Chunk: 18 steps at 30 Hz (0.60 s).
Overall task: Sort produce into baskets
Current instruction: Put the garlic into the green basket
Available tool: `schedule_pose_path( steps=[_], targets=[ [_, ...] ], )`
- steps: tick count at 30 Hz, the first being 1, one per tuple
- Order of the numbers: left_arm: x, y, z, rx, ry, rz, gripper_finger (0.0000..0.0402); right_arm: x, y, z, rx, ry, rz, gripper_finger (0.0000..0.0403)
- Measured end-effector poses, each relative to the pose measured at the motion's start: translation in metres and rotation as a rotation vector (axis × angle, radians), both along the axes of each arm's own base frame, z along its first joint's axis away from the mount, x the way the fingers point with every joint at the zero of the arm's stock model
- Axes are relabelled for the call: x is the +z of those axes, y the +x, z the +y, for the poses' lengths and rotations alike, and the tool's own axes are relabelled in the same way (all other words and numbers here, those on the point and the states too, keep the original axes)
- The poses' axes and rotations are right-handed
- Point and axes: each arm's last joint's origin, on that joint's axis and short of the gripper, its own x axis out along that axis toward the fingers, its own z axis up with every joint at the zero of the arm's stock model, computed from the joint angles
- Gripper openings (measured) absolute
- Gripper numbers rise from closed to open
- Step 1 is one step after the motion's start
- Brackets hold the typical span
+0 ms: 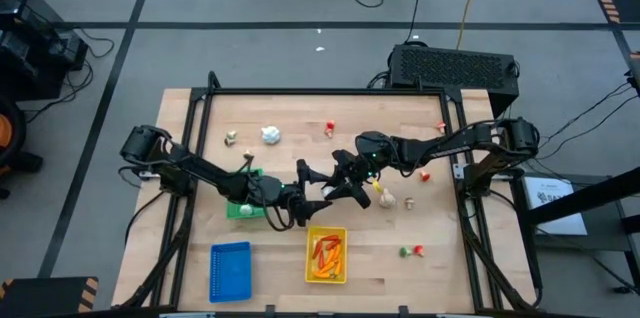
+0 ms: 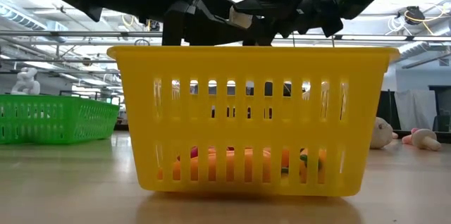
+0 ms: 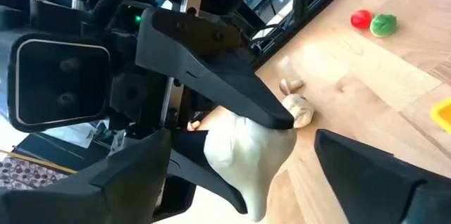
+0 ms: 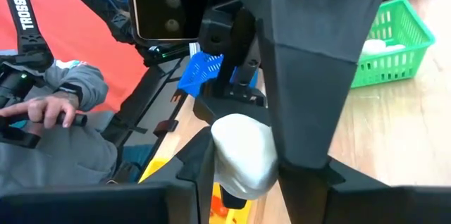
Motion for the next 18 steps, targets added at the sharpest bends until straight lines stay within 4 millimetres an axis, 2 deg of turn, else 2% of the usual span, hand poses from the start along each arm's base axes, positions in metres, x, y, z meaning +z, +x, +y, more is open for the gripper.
schedule_pose_path(
  steps=[7, 18],
  targets=[
    [-0.0004, -0.0001, 0.0001, 0.004, 0.002, 0.004, 0.0297, -0.0004, -0.0001, 0.0, 0.0, 0.0, 0.004, 0.0118],
    [-0.0004, -0.0001, 0.0005, 0.009, 0.057, 0.01, 0.0246, -0.0004, -0.0001, 0.0, 0.0, 0.0, 0.004, 0.0118]
  ],
)
